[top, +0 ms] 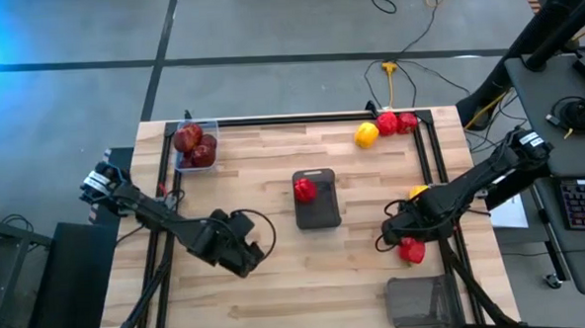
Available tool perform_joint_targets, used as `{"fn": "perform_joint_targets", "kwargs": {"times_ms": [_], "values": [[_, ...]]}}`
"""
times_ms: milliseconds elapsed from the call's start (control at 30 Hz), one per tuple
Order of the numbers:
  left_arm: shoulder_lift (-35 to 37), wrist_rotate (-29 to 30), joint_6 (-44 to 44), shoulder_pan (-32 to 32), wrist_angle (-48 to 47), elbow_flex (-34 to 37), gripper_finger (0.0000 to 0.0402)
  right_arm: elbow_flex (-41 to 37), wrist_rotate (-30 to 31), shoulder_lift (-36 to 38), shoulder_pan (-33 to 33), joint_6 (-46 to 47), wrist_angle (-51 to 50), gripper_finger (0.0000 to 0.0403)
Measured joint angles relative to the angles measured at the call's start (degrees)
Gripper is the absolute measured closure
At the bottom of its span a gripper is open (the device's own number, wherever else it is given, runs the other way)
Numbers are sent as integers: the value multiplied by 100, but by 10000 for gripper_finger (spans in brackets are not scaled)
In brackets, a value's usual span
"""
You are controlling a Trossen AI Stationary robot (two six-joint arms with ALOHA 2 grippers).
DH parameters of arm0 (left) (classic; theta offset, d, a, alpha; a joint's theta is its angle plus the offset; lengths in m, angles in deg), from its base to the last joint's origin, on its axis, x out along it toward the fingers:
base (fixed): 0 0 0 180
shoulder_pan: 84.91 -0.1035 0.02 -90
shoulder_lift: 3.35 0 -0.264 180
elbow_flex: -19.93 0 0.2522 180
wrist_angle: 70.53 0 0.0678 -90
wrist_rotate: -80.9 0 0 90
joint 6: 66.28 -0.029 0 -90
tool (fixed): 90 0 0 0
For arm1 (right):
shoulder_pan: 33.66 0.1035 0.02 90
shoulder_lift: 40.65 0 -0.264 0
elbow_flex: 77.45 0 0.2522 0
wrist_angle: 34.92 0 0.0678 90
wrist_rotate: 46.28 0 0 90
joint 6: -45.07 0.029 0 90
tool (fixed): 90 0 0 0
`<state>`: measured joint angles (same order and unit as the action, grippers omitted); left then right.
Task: Sort produce into baskets
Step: Put the red bell pepper into the top black transparent bin
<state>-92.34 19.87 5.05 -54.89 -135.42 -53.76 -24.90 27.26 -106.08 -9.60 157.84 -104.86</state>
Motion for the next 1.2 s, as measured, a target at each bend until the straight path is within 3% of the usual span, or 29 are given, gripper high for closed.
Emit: {"fn": "perform_joint_targets", "kwargs": {"times_ms": [167,367,600,767,1033,1200], "values": [[-33,83,-5,184,577,326,78,-67,-291,-59,70,711,378,35],[202,208,33,346,641,632,78,-94,-888,-195,260,1129,469,35],[351,472,22,418,653,856,78,-189,-1102,-226,320,1257,901,35],[495,658,20,415,651,1002,78,-328,-1091,-382,302,1413,1404,62],[643,757,-75,404,660,1133,78,-142,-418,-424,-99,921,1432,116],[644,765,-168,389,685,1127,78,362,639,-443,-681,35,1010,117]]}}
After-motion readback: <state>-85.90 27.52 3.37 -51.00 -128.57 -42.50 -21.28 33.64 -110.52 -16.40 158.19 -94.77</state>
